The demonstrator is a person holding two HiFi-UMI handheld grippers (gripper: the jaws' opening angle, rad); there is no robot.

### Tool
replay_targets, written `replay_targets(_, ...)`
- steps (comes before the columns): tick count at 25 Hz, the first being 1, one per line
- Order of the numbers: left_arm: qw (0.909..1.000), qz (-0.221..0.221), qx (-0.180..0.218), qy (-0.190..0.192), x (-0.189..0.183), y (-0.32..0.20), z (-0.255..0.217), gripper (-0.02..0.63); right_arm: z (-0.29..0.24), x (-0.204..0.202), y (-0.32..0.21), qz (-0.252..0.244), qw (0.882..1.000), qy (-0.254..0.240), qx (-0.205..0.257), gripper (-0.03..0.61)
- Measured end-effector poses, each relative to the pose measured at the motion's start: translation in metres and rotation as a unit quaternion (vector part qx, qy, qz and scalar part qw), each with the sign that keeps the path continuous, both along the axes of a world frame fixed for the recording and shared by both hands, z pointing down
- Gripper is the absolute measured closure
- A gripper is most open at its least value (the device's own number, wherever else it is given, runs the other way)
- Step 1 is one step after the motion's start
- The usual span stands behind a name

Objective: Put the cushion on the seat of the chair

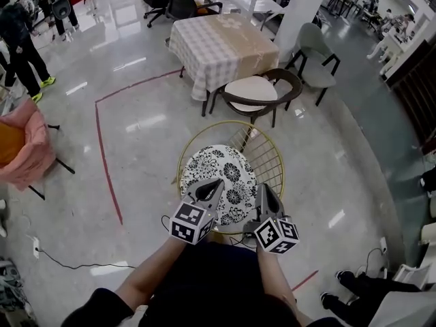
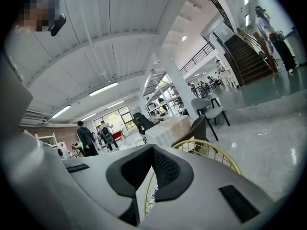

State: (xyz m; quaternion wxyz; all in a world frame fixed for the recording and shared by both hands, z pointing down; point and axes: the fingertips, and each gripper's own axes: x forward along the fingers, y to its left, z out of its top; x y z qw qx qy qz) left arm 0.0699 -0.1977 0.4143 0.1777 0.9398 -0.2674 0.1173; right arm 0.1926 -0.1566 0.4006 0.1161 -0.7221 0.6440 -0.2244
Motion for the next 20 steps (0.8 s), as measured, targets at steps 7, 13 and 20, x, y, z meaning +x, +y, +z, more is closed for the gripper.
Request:
replay_targets(7,0.9998,0.003,0.001,-0.017,-0.002,0.008,0.007,0.594,0.005,-0.001,0.008,0.006,1.0,-0.012,-0.005,0.578)
replay_targets(13,0.9994,0.018,0.001,-0.028,0.002,0.016,0.014,0.594,0.008,0.007,0.014,0.023,1.0,-0.02,-0.006,0.578)
replay_targets(20,0.9989,0.03,-0.004,-0.035,0.009,0.02,0.02,0.592,0.012,0.007,0.015,0.018,1.0,-0.022,-0.013,0.578)
